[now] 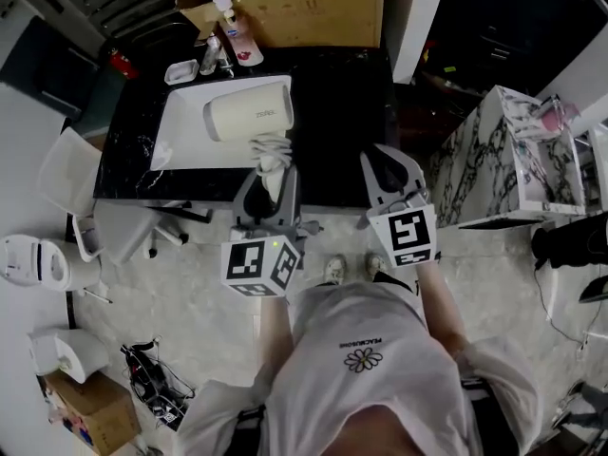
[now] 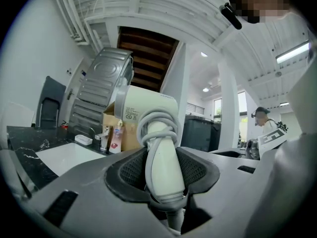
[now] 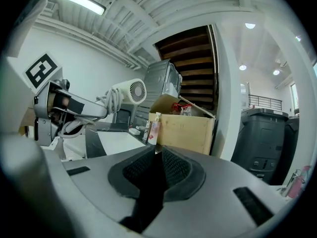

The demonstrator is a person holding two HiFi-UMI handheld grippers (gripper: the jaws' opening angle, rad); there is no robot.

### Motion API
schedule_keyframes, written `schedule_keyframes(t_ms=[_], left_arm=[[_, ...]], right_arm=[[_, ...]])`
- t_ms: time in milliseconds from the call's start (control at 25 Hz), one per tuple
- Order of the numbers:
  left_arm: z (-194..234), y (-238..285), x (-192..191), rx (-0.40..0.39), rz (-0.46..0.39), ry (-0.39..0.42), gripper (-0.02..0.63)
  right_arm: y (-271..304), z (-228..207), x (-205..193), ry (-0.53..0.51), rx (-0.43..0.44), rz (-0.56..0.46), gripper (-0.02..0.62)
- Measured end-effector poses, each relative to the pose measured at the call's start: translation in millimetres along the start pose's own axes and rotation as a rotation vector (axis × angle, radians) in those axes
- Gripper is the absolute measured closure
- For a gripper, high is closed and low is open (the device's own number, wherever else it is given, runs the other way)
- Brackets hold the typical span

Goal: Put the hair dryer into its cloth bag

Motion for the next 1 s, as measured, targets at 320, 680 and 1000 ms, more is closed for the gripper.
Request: schedule_keyframes(t_ms=[320, 680, 1000], left_arm=[[-15.0, 6.0, -7.5, 0.064, 0.023, -0.001, 0.434], [-16.0, -5.4, -27.2, 0.131, 0.082, 0.109, 0.434], [-10.6, -17.4, -68.8, 0.153, 0.218, 0.046, 0.434]], right_arm=[[3.1, -10.2, -2.6, -0.026, 0.113, -0.002, 0.581], [5.3, 30.2, -41.1, -0.441, 0.531, 0.267, 0.509], [17.1, 51.8, -109.9, -0.627, 0.754, 0.551, 0.491]])
Point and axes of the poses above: the fingertips, and each gripper's own axes: y forward along the fingers, z to its left, x out of its top, the point moved 3 cm from there along -y, backward along the fingers, and after that the axes turned 9 degrees about x, right-handed, at the moved point
